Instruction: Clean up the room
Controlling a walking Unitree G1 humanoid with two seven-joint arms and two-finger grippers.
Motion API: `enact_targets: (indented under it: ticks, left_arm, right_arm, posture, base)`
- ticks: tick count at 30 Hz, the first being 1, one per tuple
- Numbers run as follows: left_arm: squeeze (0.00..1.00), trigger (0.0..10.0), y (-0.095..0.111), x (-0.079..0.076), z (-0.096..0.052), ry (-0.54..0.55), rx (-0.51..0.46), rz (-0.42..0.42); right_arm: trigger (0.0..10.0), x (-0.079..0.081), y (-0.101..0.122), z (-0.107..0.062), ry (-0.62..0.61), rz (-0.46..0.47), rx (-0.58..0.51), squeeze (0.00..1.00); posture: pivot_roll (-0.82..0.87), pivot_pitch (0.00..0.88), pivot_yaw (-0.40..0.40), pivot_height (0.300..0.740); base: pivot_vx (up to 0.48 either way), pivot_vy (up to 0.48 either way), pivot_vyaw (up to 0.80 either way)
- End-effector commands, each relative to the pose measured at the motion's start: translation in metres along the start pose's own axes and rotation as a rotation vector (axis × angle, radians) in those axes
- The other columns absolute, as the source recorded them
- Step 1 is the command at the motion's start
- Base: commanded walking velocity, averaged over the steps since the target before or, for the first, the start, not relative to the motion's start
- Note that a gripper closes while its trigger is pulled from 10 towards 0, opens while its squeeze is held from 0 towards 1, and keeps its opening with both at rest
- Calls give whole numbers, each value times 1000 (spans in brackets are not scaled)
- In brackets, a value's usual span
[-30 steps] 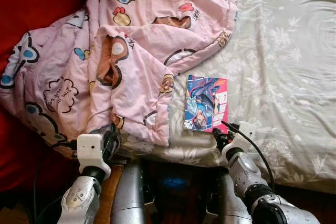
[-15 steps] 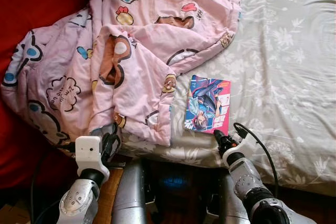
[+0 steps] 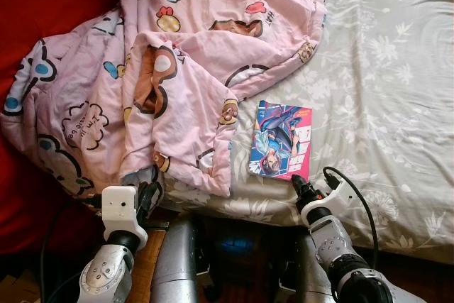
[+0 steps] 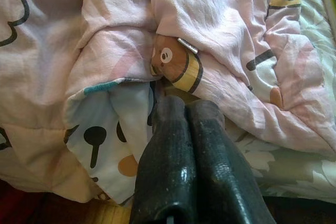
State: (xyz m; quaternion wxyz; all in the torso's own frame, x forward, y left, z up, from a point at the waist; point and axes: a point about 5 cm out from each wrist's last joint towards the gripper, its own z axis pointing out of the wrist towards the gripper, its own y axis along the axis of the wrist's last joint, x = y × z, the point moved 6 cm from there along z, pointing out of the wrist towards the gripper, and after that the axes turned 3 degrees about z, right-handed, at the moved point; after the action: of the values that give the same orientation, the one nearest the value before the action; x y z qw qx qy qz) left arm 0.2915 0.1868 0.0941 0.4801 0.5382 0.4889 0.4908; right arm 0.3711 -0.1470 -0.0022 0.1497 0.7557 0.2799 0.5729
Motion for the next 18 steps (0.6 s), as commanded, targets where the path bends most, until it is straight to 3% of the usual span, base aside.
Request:
enact_targets:
  ticks: [1, 11, 18]
  left_arm:
    - [0, 10000, -10, 0, -6, -1, 41, 6]
    - [0, 10000, -11, -2, -7, -7, 47, 9]
    - [0, 10000, -12, -3, -4, -7, 47, 9]
  right_arm:
    - [0, -13, -28, -9, -42, 31, 82, 0]
    - [0, -18, -30, -11, -51, 27, 85, 0]
    - [0, -10, -24, -8, -25, -28, 58, 0]
  posture:
    - [184, 404, 32, 615]
    - [187, 405, 35, 615]
    - [178, 388, 29, 615]
  base:
    - [0, 0, 0]
    - [0, 0, 0]
    - [0, 0, 0]
